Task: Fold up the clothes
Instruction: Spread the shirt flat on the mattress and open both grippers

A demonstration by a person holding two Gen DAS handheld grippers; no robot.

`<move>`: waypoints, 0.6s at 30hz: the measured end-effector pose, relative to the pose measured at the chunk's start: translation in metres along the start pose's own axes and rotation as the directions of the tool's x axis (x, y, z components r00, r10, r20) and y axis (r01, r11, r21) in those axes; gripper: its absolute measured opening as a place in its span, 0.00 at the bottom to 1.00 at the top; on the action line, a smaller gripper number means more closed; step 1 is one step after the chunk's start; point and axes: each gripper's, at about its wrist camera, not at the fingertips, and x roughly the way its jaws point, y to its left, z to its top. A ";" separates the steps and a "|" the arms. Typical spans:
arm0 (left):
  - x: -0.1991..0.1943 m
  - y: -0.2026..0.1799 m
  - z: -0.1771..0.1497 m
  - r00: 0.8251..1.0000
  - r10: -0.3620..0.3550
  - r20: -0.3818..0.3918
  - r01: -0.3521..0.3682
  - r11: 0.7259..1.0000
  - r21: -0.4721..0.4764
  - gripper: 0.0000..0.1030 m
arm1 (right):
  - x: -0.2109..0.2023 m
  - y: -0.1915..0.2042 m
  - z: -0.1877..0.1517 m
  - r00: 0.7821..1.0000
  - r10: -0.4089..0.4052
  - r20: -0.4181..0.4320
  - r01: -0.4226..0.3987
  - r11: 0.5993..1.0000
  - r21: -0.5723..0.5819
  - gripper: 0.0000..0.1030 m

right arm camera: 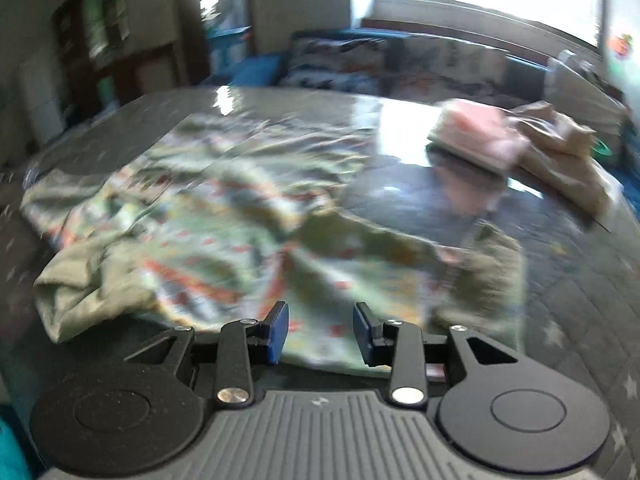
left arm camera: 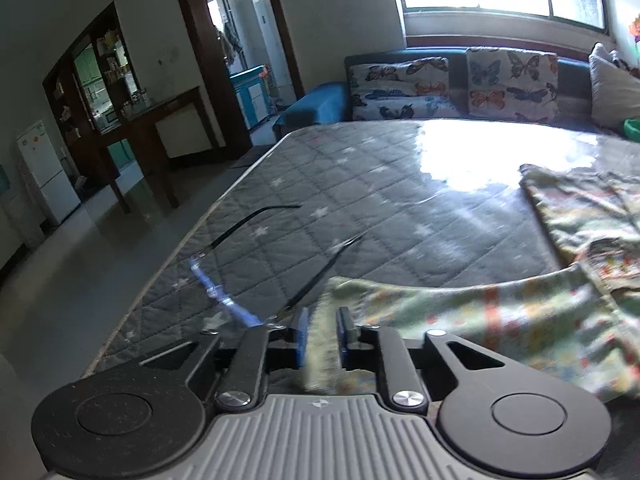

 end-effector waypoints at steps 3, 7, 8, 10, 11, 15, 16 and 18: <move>-0.008 -0.022 0.006 0.998 -0.053 0.019 0.053 0.998 0.024 0.21 | 0.006 -0.018 -0.003 1.000 0.014 0.017 -0.016 0.996 0.087 0.34; -0.020 -0.057 0.013 0.989 -0.142 0.044 0.139 0.989 0.059 0.26 | 0.015 -0.030 -0.007 0.997 -0.055 0.046 0.049 0.991 0.123 0.34; -0.022 -0.066 0.014 0.985 -0.165 0.048 0.161 0.984 0.071 0.26 | 0.013 -0.032 -0.009 0.993 -0.103 0.061 0.094 0.987 0.127 0.34; -0.026 -0.084 0.017 0.976 -0.211 0.053 0.205 0.974 0.096 0.28 | 0.009 -0.039 -0.012 0.982 -0.171 0.081 0.158 0.978 0.139 0.35; -0.027 -0.094 0.018 0.971 -0.235 0.051 0.228 0.967 0.113 0.28 | 0.006 -0.046 -0.013 0.970 -0.228 0.087 0.213 0.965 0.155 0.35; -0.033 -0.132 0.023 0.948 -0.314 0.046 0.303 0.939 0.163 0.39 | 0.000 -0.070 -0.019 0.908 -0.416 0.057 0.395 0.892 0.221 0.41; -0.034 -0.142 0.024 0.941 -0.335 0.047 0.322 0.930 0.175 0.40 | -0.002 -0.075 -0.021 0.897 -0.440 0.053 0.415 0.876 0.246 0.41; -0.037 -0.163 0.026 0.924 -0.380 0.043 0.365 0.909 0.203 0.40 | -0.006 -0.080 -0.022 0.883 -0.464 0.070 0.431 0.862 0.268 0.41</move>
